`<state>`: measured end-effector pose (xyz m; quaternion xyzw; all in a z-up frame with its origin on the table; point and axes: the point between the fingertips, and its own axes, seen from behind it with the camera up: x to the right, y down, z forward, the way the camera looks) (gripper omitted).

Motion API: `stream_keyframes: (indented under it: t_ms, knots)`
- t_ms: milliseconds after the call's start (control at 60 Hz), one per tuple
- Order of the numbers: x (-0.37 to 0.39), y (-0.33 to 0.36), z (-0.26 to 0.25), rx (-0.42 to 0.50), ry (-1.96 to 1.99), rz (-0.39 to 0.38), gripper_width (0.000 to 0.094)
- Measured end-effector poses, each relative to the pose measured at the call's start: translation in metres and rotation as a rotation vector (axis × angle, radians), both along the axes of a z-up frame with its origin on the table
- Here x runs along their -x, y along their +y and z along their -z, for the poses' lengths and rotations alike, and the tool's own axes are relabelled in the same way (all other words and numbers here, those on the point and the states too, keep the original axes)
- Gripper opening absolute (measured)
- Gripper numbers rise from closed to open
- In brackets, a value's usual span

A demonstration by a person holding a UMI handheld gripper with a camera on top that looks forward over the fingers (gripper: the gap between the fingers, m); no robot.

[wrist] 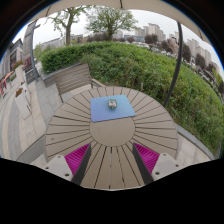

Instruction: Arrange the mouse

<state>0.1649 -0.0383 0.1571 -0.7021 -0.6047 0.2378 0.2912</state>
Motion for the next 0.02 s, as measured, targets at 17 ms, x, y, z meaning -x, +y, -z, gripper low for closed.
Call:
stream_keyframes:
  t_ms: [17]
  knots:
    - [0.0010,-0.0005,-0.0012,0.001,0.004,0.000,0.0850]
